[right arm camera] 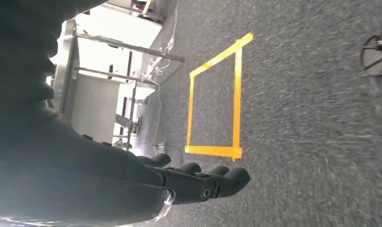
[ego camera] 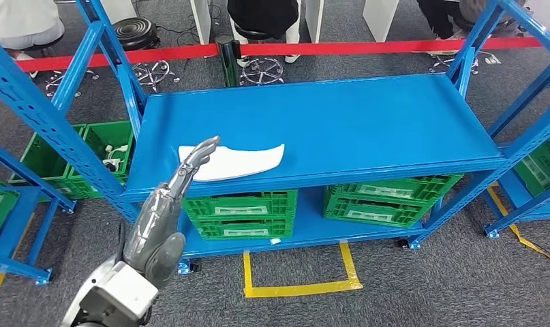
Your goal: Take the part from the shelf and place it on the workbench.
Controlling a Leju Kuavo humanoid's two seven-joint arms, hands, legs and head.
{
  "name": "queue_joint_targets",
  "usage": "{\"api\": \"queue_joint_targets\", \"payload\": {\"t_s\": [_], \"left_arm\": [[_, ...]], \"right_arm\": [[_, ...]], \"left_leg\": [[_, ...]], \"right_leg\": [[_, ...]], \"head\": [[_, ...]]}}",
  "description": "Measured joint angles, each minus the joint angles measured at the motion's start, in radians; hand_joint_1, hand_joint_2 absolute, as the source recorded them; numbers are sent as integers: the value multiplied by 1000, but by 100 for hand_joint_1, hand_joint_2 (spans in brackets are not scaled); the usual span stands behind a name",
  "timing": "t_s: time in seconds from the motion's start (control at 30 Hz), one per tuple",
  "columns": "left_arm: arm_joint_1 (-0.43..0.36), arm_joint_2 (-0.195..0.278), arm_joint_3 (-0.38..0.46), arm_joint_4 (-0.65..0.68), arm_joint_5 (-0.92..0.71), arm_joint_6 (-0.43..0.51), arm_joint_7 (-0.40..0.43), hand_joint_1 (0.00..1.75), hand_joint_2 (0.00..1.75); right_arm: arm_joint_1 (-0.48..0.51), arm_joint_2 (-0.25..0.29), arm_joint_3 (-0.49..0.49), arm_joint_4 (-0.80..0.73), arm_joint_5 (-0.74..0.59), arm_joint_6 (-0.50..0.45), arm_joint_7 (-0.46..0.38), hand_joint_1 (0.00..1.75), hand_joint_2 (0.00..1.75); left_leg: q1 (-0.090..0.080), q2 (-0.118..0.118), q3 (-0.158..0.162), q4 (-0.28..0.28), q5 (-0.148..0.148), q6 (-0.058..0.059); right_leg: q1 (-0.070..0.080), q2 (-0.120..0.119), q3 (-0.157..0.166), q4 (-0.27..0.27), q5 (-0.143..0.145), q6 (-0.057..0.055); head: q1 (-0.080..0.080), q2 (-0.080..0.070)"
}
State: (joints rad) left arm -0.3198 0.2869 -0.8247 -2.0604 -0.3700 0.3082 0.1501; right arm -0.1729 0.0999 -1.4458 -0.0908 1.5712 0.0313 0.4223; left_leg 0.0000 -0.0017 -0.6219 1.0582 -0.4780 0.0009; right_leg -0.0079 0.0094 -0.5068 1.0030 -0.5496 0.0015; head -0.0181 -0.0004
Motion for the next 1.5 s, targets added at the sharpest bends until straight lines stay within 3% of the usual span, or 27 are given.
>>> {"api": "queue_joint_targets", "payload": {"t_s": [0.1,0.17,0.27,0.3,0.33,0.37,0.43,0.5,0.57,0.63,0.77,0.93,1.13,1.27,1.5], "left_arm": [[0,1,0,-1,0,0,0,0,0],[-1,1,0,-1,0,0,0,0,0],[0,1,-1,-2,0,0,1,0,0],[1,1,-1,-2,0,0,2,0,0],[1,1,-1,-2,0,0,2,0,0],[2,1,-1,-2,0,0,2,0,0],[2,1,-1,-2,0,0,2,0,0],[2,1,-1,-2,0,0,3,0,0],[3,1,-2,-1,0,0,5,0,0],[4,2,-1,-1,0,1,6,0,0],[2,2,-1,-4,0,4,5,0,0],[2,3,0,-4,-2,4,5,0,0],[2,3,-1,2,-40,-16,44,0,0],[2,4,-1,14,-78,-30,73,0,175],[-20,6,-12,79,-192,-109,150,0,175]], "right_arm": [[-1,1,0,0,0,0,0,0,175],[-2,1,0,0,0,0,0,0,175],[-3,2,0,0,0,1,0,0,175],[-1,2,0,0,0,1,0,0,175],[1,1,0,0,0,1,0,0,175],[3,1,0,0,0,1,0,0,175],[4,0,0,0,0,1,0,0,175],[3,0,0,0,0,1,0,0,175],[6,-1,1,0,0,1,0,0,175],[9,-2,1,0,0,1,0,0,175],[1,-2,1,0,-1,-4,-3,0,175],[0,-2,1,0,-4,-7,-14,0,175],[0,-2,1,0,-10,2,-13,0,175],[0,-2,1,0,-8,3,-11,0,175],[-1,1,1,0,0,11,-11,0,175]], "left_leg": [[-2,-3,19,-32,-13,12],[3,-3,36,-41,-18,20],[5,-1,55,-46,-31,29],[4,-1,61,-46,-37,30],[3,-1,69,-46,-44,30],[2,-2,79,-46,-52,30],[0,-2,103,-47,-70,27],[-1,-1,119,-49,-84,20],[-2,-2,130,-46,-90,8],[-4,-2,140,-39,-90,-2],[-10,1,145,-38,-73,0],[-8,1,146,-41,-73,2],[-2,-2,173,-88,-110,-9],[-2,-3,175,-89,-109,-7],[-5,-7,175,-89,-106,-3]], "right_leg": [[0,-2,9,2,-2,19],[-1,-3,-1,38,-15,29],[-3,-4,-98,201,-79,42],[-3,-4,-134,248,-92,44],[-3,-4,-157,269,-87,44],[-2,-4,-163,256,-61,42],[1,-4,-135,148,32,31],[9,-7,-109,58,67,14],[14,-8,-102,32,59,-1],[13,-7,-84,17,71,-10],[8,-1,-64,7,70,-1],[10,0,-64,7,61,-4],[17,-3,-67,11,58,-8],[15,-4,-64,9,61,-8],[13,-4,-63,6,65,-5]], "head": [[1,0],[5,0],[12,0],[13,0],[15,0],[16,0],[18,0],[20,0],[24,0],[27,0],[20,0],[15,0],[15,0],[16,0],[16,0]]}}
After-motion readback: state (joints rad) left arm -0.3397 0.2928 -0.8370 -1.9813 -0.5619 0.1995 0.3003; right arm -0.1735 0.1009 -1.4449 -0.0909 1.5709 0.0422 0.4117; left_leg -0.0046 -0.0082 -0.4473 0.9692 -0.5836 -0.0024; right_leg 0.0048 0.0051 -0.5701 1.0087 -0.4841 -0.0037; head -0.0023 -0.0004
